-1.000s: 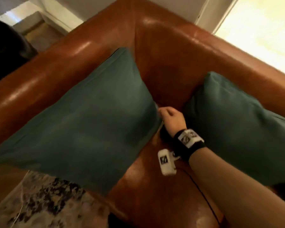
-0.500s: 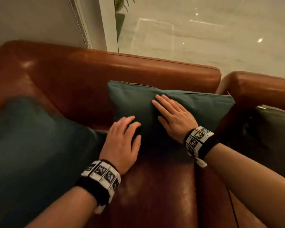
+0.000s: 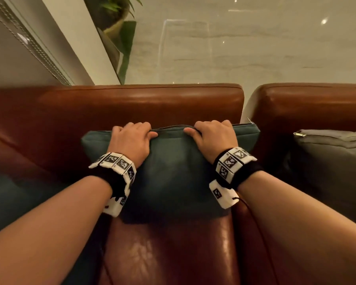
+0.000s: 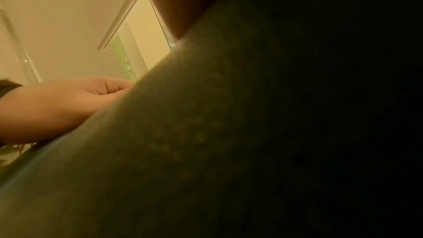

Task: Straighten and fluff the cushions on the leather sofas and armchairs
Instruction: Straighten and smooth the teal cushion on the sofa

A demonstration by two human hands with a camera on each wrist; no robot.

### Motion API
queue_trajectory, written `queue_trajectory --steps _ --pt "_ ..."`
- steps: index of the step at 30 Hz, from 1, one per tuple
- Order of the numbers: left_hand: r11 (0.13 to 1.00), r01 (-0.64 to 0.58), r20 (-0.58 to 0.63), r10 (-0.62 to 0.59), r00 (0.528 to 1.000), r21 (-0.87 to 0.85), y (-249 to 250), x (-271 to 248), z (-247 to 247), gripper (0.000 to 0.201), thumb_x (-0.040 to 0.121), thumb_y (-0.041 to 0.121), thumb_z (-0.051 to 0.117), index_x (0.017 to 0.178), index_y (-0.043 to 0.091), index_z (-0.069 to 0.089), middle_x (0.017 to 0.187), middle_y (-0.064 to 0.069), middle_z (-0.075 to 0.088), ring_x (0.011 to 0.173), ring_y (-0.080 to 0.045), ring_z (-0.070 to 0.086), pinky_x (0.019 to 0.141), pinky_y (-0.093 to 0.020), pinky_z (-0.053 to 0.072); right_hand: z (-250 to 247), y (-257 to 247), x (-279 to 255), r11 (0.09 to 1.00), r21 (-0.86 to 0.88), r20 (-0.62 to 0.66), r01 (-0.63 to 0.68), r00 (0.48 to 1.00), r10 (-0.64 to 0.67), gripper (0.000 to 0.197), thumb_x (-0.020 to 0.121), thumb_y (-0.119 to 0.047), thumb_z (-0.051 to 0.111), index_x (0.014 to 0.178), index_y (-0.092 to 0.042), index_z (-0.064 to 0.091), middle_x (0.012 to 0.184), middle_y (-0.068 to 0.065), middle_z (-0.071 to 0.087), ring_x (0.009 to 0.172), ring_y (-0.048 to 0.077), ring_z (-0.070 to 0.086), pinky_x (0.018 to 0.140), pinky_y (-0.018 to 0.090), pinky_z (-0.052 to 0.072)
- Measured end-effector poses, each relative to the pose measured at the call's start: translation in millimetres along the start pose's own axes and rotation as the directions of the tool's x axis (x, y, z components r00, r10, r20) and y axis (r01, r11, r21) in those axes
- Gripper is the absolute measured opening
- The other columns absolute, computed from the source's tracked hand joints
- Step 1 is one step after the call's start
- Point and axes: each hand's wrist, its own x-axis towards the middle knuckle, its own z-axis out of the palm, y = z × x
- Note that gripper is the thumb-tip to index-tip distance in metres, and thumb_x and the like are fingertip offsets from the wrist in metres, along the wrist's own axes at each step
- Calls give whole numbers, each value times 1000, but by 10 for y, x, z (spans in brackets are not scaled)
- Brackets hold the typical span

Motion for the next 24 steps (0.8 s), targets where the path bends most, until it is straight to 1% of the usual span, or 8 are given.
queue_trajectory --steps 2,4,6,10,16,20,22,24 --pt "998 -19 -39 16 999 -64 -23 11 34 20 98 39 41 99 24 54 100 3 65 98 -26 57 87 -43 35 19 11 6 1000 28 -21 -5 1000 6 47 99 -59 27 85 -27 58 82 -7 62 87 21 59 87 39 33" --pt "993 -68 -37 65 997 -92 -12 3 75 29 97 44 39 114 26 54 110 4 64 105 -24 57 92 -44 35 55 -71 -23 997 74 -23 31 999 -29 45 99 -58 30 110 -27 61 106 -5 65 110 20 55 102 40 29" --pt "987 -158 5 158 987 20 37 15 116 41 96 50 30 117 23 52 112 2 63 106 -24 57 92 -44 38 99 -210 -17 994 22 36 103 994 -103 50 98 -58 32 128 -24 53 124 -1 60 121 23 51 106 42 29" --pt "974 -211 17 211 977 82 114 96 149 28 96 44 34 92 20 48 93 -2 63 90 -29 58 79 -44 39 113 -364 106 993 -13 128 117 985 -114 39 98 -54 37 117 -22 51 110 2 59 107 26 55 88 40 34" --pt "975 -179 15 179 984 132 -652 -1 20 52 94 62 22 89 20 53 87 -4 59 85 -31 59 72 -42 44 -14 338 -78 995 -79 49 -62 997 66 63 89 -76 21 101 -26 57 96 -1 61 95 24 57 90 40 39" --pt "952 -246 -17 253 967 182 -937 -138 -62 48 92 57 28 75 16 47 67 -7 59 62 -34 63 47 -35 42 -131 497 -201 986 -155 59 -56 996 66 55 89 -72 16 78 -26 44 75 -6 48 70 22 53 66 33 34" --pt "945 -265 -41 277 960 191 -971 -82 -128 50 93 58 27 73 16 46 61 -7 61 54 -35 63 46 -33 39 -222 483 -181 984 -167 49 -56 997 65 58 89 -71 16 72 -24 44 71 -5 47 65 21 45 63 33 33" --pt "946 -268 -5 273 962 184 -1011 29 -184 51 96 59 25 78 17 48 68 -8 63 63 -36 65 53 -34 38 -290 487 -110 987 -153 53 -59 996 68 61 89 -72 16 69 -22 46 68 -5 49 64 21 45 63 33 33"
